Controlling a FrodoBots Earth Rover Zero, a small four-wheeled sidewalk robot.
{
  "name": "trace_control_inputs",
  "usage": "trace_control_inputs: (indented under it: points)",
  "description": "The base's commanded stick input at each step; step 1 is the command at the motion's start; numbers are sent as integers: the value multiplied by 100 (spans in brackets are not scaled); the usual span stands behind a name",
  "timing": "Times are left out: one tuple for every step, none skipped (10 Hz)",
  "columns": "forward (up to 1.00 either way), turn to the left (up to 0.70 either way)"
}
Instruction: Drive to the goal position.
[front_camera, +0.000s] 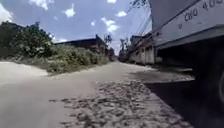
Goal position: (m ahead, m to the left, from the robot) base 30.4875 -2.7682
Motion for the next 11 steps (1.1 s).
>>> trace_control_inputs:
  points:
    - [100, 0]
    - [100, 0]
    - [100, 0]
    - [100, 0]
    - [100, 0]
    - [100, -4]
    - [100, -34]
    - [100, -40]
    - [100, -40]
    - [100, -40]
    - [100, -13]
